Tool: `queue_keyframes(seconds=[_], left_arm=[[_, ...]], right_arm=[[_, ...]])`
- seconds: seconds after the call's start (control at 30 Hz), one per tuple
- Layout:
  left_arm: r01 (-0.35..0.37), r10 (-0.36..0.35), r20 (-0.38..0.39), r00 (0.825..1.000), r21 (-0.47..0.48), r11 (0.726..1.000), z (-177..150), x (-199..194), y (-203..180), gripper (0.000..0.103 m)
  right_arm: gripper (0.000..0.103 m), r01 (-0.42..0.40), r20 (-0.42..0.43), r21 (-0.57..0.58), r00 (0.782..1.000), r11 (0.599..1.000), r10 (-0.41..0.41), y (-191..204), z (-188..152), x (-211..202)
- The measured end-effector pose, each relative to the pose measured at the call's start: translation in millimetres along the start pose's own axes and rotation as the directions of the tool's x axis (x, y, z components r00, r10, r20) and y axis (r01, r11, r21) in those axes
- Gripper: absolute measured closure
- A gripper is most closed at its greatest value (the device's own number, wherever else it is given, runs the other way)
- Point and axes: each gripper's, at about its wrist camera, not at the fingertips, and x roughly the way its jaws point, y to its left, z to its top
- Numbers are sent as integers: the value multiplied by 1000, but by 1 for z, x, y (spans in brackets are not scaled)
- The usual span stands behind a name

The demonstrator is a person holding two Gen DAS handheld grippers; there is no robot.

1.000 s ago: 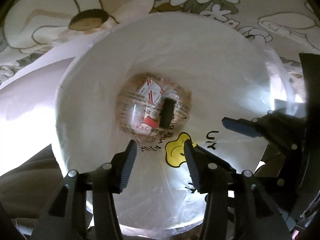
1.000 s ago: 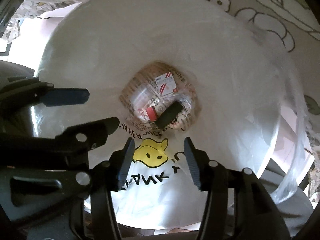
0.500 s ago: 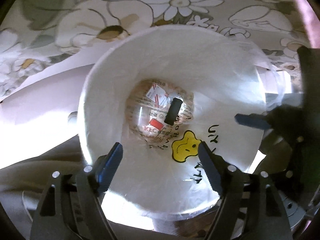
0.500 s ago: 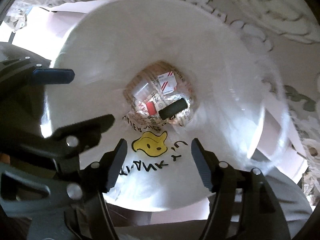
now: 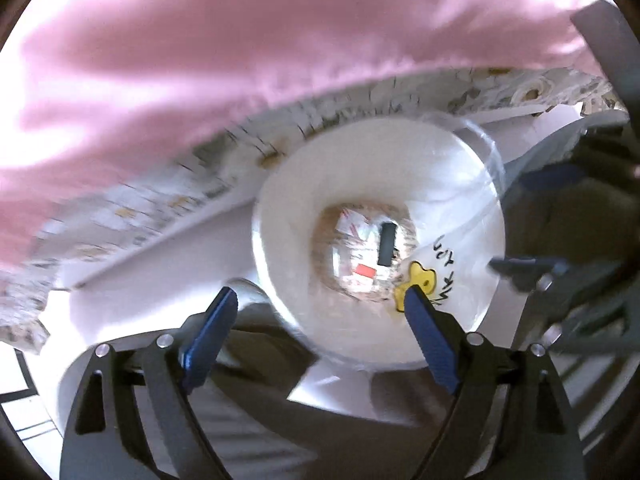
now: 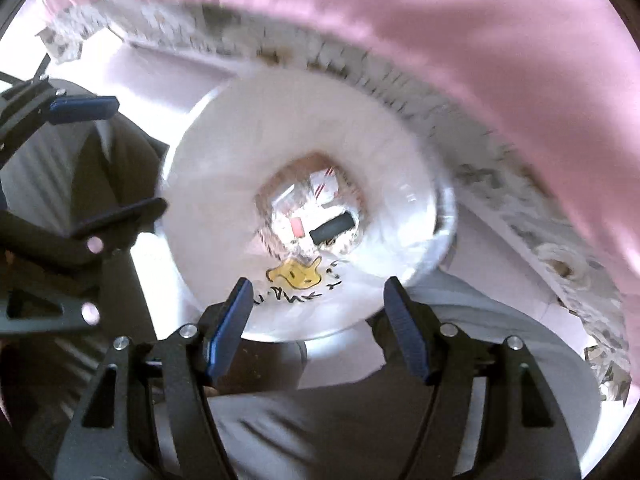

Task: Collect trash
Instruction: 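Move both tools back over the bed toward the green blocks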

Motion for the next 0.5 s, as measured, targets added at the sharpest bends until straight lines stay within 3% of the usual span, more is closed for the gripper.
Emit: queue_keyframes(seconds=[0.17,0.3,0.5], left_arm=[[-69,65,129,990,25,997,6,-57,6,16],[-141,140,243,960,-13,990,19,-105,17,13],[-121,143,353,925,-84,989,52,-167,35,13]], right_arm=[[32,30,132,18,991,999,-32,-14,-5,-64],[32,45,225,37,973,998,-52,-24,-6,-113],[30,50,377,70,923,996,-72,-38,-1,-189]])
